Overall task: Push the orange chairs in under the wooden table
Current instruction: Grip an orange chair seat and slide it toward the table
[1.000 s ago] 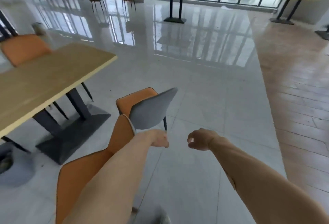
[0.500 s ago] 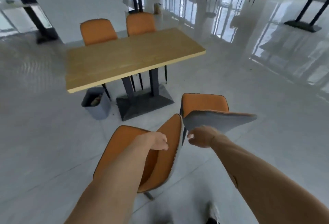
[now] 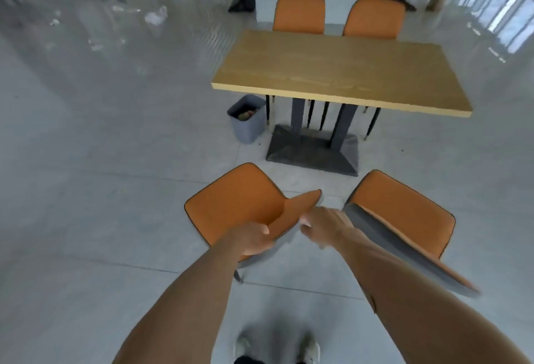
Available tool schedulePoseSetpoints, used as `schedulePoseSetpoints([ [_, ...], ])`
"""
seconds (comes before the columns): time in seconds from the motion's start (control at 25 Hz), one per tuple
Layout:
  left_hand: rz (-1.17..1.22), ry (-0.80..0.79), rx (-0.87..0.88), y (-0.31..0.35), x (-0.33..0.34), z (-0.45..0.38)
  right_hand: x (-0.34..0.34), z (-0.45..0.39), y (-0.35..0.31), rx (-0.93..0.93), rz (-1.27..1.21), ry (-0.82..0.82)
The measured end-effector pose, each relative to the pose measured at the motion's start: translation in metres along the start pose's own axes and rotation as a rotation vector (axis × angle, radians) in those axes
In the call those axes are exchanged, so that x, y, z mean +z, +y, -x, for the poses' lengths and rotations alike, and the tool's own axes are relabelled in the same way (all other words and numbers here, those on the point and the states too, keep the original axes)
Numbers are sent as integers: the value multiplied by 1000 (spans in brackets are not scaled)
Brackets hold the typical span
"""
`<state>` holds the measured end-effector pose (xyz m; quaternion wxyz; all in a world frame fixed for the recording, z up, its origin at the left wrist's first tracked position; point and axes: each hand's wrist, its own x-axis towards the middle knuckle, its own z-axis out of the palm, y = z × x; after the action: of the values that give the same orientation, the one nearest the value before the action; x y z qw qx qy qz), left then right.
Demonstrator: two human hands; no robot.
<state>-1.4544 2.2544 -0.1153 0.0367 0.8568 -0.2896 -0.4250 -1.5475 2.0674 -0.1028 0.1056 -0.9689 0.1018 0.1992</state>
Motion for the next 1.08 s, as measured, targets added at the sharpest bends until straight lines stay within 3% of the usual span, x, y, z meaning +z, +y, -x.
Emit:
schedulePoseSetpoints([
  [0.2,93,220,-145,-12,44,14,23,-22,-23,-237,71,32],
  [0.52,214,620,-321,22,95,-18,53,-50,26,-492,124,186],
  [0.68,162,900,-439,37,118,-40,70,-74,44,-642,150,297],
  [0.88,100,1152,-435,36,123,-56,78,-96,57,-770,90,451],
  [1.08,60,1277,-398,29,128,-65,87,-103,61,-722,-16,630],
])
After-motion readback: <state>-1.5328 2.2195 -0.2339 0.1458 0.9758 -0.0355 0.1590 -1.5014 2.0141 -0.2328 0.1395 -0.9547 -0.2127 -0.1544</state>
